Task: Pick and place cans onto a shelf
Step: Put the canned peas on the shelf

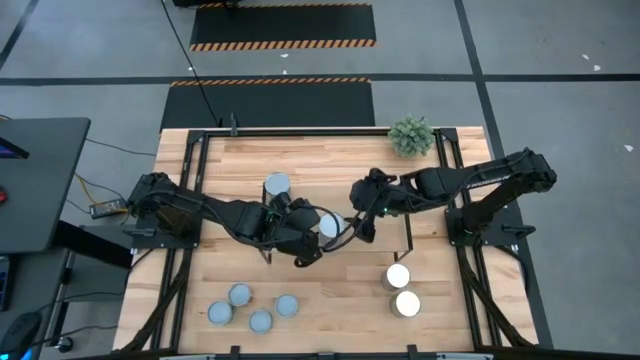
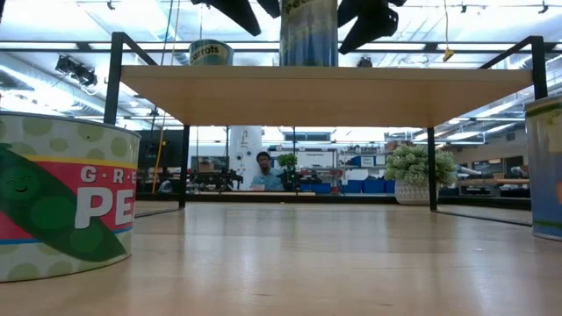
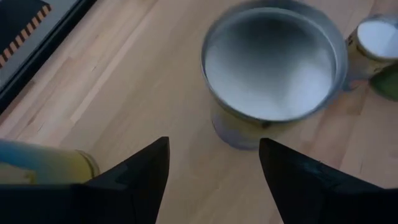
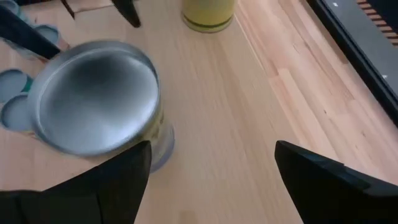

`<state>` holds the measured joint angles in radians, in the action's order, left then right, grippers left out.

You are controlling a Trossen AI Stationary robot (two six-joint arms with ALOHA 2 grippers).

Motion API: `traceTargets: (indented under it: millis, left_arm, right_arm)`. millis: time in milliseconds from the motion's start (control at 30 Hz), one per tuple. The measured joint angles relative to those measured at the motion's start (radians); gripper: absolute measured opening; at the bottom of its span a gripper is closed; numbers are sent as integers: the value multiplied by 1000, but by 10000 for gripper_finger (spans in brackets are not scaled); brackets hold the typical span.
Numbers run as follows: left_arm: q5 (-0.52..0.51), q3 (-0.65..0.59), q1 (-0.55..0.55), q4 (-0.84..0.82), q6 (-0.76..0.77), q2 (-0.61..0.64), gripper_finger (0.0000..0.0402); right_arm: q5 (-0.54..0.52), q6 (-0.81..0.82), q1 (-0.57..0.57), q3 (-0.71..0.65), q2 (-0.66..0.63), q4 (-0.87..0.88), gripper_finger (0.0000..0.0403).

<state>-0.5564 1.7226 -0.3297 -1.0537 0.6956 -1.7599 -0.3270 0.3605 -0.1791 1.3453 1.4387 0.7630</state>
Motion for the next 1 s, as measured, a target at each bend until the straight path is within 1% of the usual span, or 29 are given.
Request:
traceTargets:
  millis: [200, 300, 467, 567, 633, 767, 900, 1000]
  left_arm:
    - [-1, 0, -16, -30, 26, 0, 254]
    - [13, 0, -29, -31, 27, 0, 254]
    - [117, 0, -42, -14, 25, 0, 254]
    - [175, 0, -42, -12, 15, 0, 254]
    - [196, 0, -42, -7, -8, 3, 254]
    - [212, 0, -42, 23, -68, 19, 254]
    - [270, 2, -41, 50, -108, 44, 254]
    - [303, 2, -44, 69, -152, 67, 254]
  right_arm:
    - [13, -65, 51, 0, 0, -12, 348]
    - [26, -69, 71, 0, 0, 2, 348]
    - [98, -50, 60, 1, -9, 97, 348]
    - [102, -22, 21, 1, -11, 173, 348]
    - [81, 0, -11, -5, -12, 174, 348]
    - [21, 34, -53, -51, -12, 69, 348]
    - [16, 70, -59, -107, -9, -73, 348]
    - [12, 68, -47, -134, 6, -186, 348]
